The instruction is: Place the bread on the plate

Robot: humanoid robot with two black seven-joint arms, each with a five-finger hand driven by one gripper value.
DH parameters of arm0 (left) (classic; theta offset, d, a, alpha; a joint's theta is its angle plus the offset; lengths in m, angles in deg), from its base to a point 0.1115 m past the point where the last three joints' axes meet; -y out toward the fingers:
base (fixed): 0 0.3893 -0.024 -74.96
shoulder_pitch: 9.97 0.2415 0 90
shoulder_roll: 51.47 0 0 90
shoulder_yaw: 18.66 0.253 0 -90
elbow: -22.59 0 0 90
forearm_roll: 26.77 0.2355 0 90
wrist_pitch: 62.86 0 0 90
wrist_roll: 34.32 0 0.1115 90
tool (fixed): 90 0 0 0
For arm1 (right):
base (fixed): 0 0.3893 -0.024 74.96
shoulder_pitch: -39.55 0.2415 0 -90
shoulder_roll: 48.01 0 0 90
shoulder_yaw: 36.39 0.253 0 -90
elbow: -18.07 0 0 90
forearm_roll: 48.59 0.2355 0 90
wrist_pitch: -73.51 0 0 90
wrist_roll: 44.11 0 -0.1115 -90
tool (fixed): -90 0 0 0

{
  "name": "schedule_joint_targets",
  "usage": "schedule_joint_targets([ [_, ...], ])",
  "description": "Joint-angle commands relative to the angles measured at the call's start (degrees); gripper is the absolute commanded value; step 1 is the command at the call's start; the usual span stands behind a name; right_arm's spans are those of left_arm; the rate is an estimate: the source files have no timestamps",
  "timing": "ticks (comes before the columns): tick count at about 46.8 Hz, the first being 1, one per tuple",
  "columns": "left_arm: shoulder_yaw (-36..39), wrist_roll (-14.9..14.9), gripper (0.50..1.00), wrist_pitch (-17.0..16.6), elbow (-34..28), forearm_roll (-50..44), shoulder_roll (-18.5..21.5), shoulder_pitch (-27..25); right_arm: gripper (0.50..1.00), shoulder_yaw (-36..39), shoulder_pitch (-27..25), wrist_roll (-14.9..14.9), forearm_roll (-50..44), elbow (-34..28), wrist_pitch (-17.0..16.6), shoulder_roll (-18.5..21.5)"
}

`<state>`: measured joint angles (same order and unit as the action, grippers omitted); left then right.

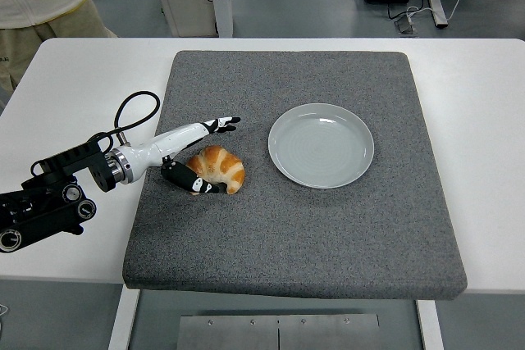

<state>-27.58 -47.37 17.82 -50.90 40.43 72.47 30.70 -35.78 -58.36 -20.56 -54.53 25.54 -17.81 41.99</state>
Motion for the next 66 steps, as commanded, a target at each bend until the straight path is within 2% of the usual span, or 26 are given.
schedule_joint_targets([
  [1, -0.05, -0.04, 0.833, -0.25, 0.11, 1.62, -0.01, 0.20, 1.000, 0.00, -0.09, 0.00, -0.04, 0.00, 0.00, 0.00],
  [3, -0.05, 0.04, 0.772, -0.25, 0.11, 1.89, -0.01, 0.46, 1.000, 0.00, 0.00, 0.00, 0.05, 0.00, 0.00, 0.00],
  [4, 0.04, 0.04, 0.757, -0.25, 0.11, 1.89, 0.07, 0.55, 1.000, 0.00, 0.00, 0.00, -0.04, 0.00, 0.00, 0.00],
  [14, -0.05, 0.05, 0.692, -0.25, 1.52, 1.89, -0.01, 0.73, 1.000, 0.00, 0.00, 0.00, -0.04, 0.00, 0.00, 0.00],
  [20, -0.13, 0.04, 0.500, -0.25, 1.52, 1.80, -0.01, 0.64, 1.000, 0.00, 0.00, 0.00, -0.04, 0.00, 0.00, 0.00],
  [42, -1.28, -0.22, 0.500, -0.34, 1.43, 0.13, 1.39, -3.93, 1.000, 0.00, 0.00, 0.00, -0.04, 0.00, 0.00, 0.00],
  [52, -3.65, -0.13, 0.500, -0.08, 0.46, -0.66, 3.68, -6.39, 1.000, 0.00, 0.00, 0.00, -0.04, 0.00, 0.00, 0.00],
  [56, -3.65, -0.22, 0.500, 0.71, 0.37, -1.45, 5.34, -8.50, 1.000, 0.00, 0.00, 0.00, 0.05, 0.00, 0.00, 0.00],
  [66, -3.91, -0.13, 0.500, 5.37, 0.11, -5.49, 8.25, -15.17, 1.000, 0.00, 0.00, 0.00, 0.05, 0.00, 0.00, 0.00],
])
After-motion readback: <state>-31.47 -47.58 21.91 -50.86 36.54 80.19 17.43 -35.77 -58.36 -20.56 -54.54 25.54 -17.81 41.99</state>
